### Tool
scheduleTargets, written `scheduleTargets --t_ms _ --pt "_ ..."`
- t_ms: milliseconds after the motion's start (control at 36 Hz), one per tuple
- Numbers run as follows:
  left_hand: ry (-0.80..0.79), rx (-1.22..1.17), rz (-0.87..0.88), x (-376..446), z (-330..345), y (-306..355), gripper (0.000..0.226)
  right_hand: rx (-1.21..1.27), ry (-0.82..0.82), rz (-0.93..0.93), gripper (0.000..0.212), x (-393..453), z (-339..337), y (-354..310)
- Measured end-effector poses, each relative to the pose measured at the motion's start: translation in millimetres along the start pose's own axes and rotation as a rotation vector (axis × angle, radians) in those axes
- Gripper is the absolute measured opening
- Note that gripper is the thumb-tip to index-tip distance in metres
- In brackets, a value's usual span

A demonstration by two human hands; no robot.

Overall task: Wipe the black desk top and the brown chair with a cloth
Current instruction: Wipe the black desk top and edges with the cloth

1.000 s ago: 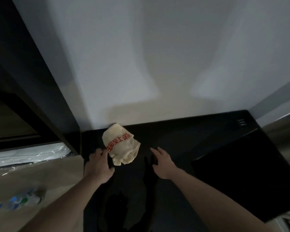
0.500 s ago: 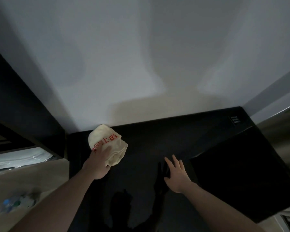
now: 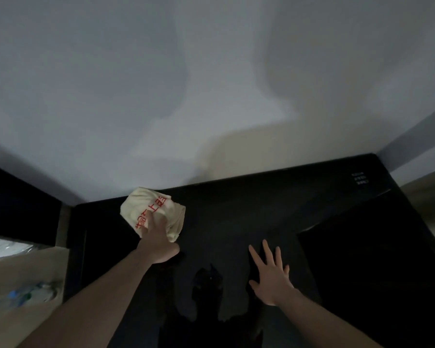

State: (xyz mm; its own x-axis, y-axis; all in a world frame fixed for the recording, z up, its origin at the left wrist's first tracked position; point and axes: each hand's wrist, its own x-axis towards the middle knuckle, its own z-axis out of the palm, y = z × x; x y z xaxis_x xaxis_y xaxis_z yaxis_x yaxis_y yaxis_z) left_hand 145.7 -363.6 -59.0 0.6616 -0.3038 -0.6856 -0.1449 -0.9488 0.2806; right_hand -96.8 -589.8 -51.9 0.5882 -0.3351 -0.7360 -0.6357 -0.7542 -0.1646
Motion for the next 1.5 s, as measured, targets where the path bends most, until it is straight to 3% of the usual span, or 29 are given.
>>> scheduleTargets --t_ms 167,361,500,667,972,1222,1500 --pt "-0.114 0.088 0.024 -10 3 43 0.111 -0.014 -0.029 -0.008 0.096 4 -3 1" --pt "-0.206 0.196 -0.043 -29 -11 28 0.094 -0.019 -0.007 -0.007 0.094 -3 -8 -2" --pt "-0.130 0.208 0.025 -38 -12 3 0.085 0.024 0.065 -0.015 0.091 -24 -8 -1" --pt "0.012 0.014 0.128 -50 -8 -8 0.083 -0.003 0.090 -0.044 0.090 -48 -7 4" --pt "-0.045 0.027 0.047 -35 1 20 0.098 0.023 0.122 -0.007 0.090 -44 -22 48" --pt "-0.069 0.138 0.112 -23 32 112 0.092 0.036 0.093 -0.047 0.090 -10 -38 125" --pt "-0.117 0.171 0.213 -2 82 303 0.087 0.015 0.113 -0.088 0.089 26 -76 245"
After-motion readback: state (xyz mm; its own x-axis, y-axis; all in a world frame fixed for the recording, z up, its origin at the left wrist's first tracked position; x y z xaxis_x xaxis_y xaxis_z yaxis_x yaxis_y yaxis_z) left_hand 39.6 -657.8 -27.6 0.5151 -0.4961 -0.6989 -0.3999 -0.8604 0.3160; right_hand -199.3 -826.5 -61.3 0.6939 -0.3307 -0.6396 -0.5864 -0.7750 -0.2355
